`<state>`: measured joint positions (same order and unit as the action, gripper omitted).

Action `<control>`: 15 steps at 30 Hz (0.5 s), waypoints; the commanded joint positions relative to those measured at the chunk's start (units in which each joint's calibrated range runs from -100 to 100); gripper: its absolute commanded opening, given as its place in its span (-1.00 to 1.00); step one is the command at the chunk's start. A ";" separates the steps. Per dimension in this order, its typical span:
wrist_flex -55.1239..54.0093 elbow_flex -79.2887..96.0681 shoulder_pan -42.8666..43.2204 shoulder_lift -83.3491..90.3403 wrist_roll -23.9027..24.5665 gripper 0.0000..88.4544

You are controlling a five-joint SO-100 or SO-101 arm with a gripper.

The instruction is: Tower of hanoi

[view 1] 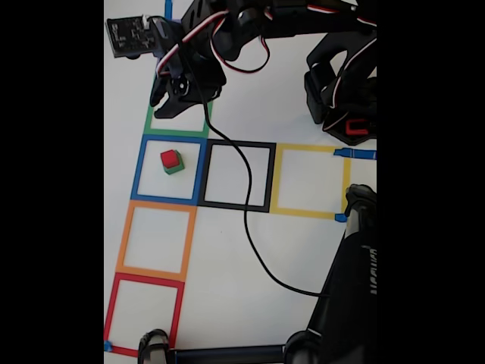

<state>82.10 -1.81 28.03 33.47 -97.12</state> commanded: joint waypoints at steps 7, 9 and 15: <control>17.73 -28.91 -21.80 -0.73 -2.88 -0.97; 17.82 -28.28 -26.30 0.07 -2.88 -0.97; 17.82 -26.09 -38.96 2.01 -2.88 -0.97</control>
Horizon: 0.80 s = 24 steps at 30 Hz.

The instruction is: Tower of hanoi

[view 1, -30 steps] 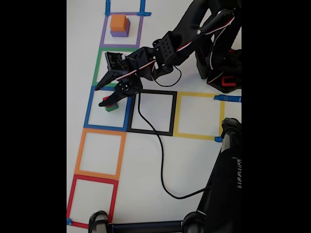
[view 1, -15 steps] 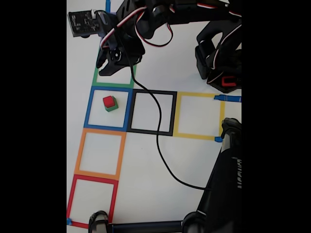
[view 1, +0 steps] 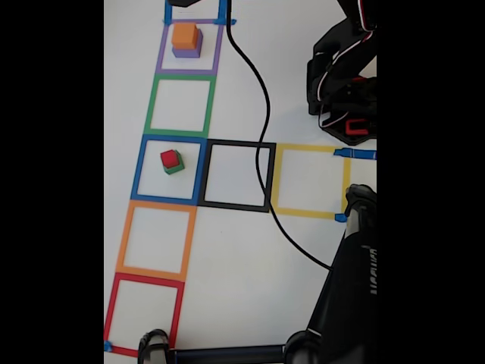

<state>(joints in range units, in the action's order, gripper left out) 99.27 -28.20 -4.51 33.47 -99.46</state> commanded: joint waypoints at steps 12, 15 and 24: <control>0.64 9.65 -30.78 7.42 -0.54 -0.97; -0.33 15.65 -34.42 9.93 -0.54 -0.85; -22.68 50.74 -33.46 23.33 -0.54 -0.41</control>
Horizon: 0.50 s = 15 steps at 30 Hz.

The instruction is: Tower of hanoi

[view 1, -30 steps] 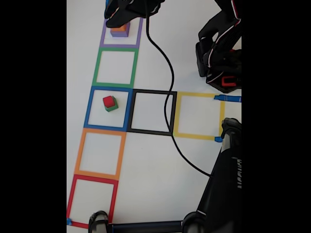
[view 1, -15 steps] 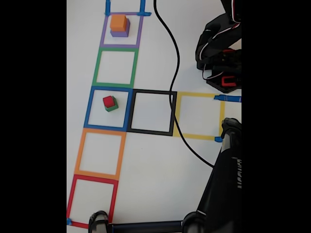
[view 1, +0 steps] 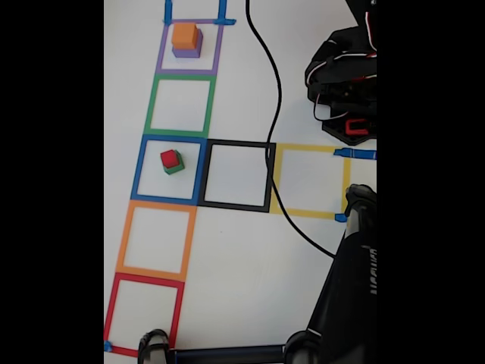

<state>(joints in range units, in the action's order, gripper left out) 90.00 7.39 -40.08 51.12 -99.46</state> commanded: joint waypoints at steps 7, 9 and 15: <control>-50.98 48.33 4.99 9.64 -0.54 -0.33; -60.77 54.52 5.37 8.27 -0.54 -0.28; -78.02 63.61 5.47 2.05 -0.54 -0.13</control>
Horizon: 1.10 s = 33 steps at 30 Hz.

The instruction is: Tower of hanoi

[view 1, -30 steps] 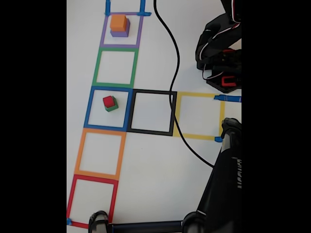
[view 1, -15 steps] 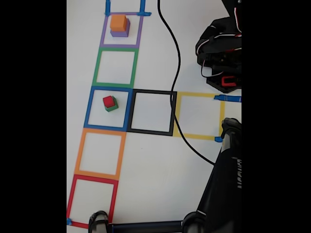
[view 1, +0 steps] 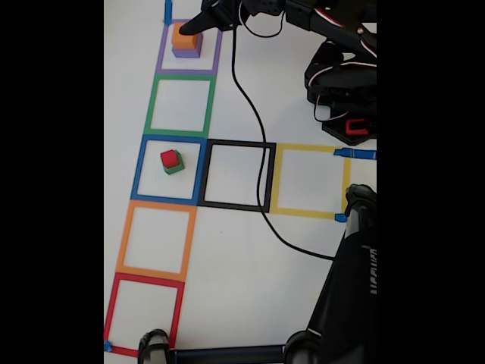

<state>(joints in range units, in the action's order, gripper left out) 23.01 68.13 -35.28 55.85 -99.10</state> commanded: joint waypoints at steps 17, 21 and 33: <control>-55.24 4.69 -6.81 -38.61 -0.90 0.05; -61.40 3.60 -8.15 -45.39 -0.90 0.06; -76.13 -2.22 -7.77 -64.45 -0.90 0.03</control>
<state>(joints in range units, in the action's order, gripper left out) -48.97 69.46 -43.48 -5.95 -99.46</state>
